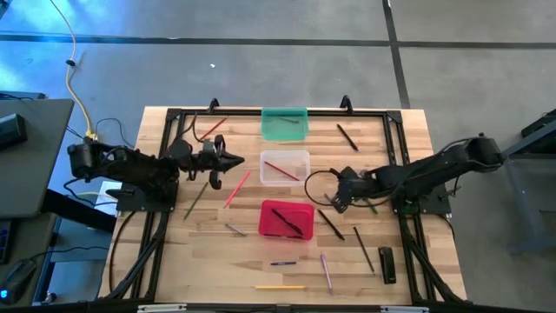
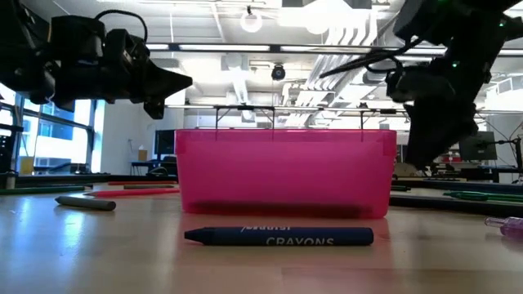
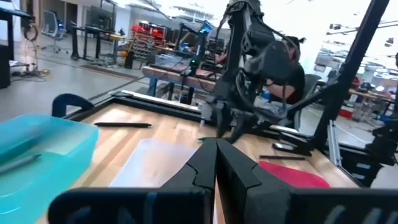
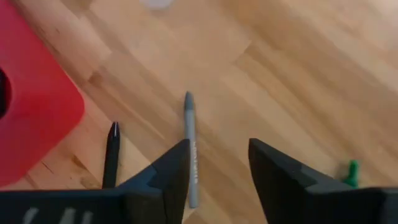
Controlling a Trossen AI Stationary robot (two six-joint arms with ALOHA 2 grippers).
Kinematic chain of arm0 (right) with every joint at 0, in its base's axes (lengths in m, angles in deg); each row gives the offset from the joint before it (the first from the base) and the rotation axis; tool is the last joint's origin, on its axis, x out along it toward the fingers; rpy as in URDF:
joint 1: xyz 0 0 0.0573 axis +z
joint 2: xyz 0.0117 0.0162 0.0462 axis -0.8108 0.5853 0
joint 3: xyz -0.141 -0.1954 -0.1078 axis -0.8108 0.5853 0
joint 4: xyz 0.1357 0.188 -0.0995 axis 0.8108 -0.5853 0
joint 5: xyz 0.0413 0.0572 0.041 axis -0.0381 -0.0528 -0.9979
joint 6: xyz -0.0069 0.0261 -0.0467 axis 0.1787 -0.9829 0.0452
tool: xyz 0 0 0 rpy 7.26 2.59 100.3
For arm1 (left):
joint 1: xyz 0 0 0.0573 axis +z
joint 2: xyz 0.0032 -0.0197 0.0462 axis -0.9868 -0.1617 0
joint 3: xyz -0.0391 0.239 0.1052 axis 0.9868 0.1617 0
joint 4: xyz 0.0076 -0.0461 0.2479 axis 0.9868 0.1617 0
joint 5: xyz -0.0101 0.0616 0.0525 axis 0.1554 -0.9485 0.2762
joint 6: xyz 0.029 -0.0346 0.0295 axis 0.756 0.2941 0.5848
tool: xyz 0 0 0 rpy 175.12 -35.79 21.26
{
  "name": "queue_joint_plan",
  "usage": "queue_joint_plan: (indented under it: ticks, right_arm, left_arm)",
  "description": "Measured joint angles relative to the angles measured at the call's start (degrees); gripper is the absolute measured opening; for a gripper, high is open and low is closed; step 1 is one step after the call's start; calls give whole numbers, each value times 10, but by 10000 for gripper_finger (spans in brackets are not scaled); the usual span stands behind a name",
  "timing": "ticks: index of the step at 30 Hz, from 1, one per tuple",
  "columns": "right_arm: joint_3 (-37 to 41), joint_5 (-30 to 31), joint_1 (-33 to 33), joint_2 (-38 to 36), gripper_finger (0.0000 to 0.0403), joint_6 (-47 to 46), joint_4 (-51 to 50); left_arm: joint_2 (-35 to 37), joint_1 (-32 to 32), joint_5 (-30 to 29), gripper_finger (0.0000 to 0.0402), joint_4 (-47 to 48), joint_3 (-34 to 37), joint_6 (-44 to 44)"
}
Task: Sort crayons/erasers/pens/pencils in bins
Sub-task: Put the right gray crayon into the green bin
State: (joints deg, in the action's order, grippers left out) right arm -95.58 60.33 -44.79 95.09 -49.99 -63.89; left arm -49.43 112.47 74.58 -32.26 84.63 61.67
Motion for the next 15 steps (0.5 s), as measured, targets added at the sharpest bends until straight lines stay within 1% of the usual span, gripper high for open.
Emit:
queue_joint_plan:
  ticks: [4,6,8,12,15]
  right_arm:
    - [-5,-29,0,41,173,-11,22]
    - [-21,-30,2,67,171,-10,20]
    - [-44,-30,4,94,166,-7,2]
    - [-92,-30,4,152,149,-5,-56]
    - [-118,-32,4,190,137,9,-79]
  left_arm:
    - [0,22,7,0,7,0,0]
    - [0,32,26,0,9,0,3]
    - [0,39,34,0,9,0,5]
    - [0,46,34,0,13,0,20]
    - [0,47,34,0,15,0,20]
